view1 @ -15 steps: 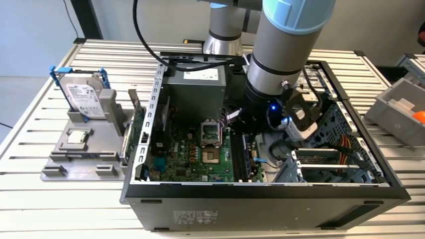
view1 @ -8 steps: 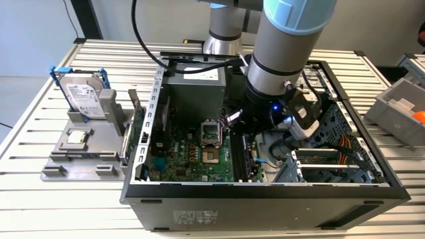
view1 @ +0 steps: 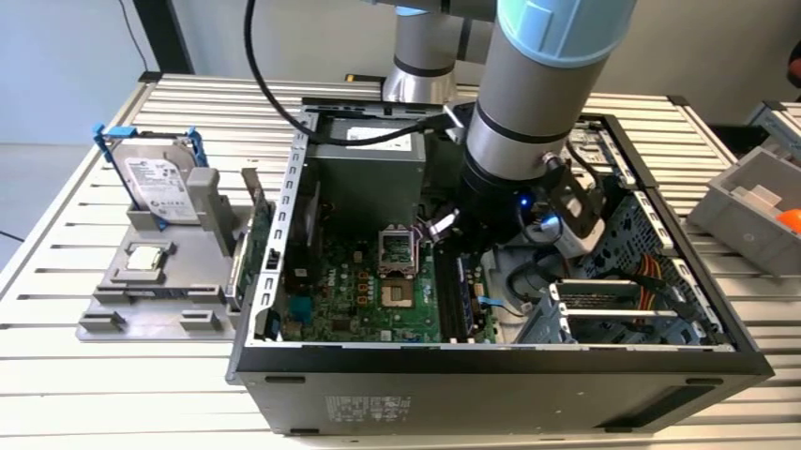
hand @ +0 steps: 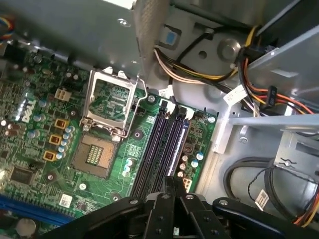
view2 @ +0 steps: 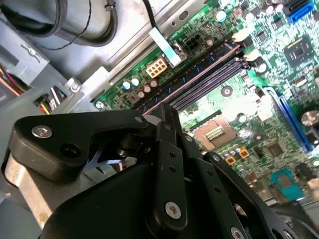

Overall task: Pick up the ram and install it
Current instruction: 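Press down the ram until it locks into place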

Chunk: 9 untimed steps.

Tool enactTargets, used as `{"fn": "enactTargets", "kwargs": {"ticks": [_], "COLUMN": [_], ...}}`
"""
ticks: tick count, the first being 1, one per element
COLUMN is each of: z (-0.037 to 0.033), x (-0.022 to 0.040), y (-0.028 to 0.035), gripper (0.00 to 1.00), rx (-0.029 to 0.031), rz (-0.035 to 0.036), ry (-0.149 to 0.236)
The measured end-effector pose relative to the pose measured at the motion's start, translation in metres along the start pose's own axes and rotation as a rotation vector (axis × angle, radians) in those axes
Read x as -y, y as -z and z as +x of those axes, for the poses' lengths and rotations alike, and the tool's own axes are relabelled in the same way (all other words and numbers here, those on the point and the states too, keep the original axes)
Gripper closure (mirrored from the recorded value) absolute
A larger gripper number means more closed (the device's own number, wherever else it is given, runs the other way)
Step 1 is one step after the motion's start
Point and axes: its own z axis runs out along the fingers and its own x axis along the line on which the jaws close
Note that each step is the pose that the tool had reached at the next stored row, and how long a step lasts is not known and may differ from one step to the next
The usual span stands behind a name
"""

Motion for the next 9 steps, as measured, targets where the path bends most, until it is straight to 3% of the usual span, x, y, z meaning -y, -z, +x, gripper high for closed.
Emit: {"fn": "enactTargets", "kwargs": {"ticks": [9], "z": [-0.0002], "x": [0.0001], "y": [0.0], "gripper": [1.0], "rx": [0.0039], "rz": [-0.0025], "ry": [0.129]}}
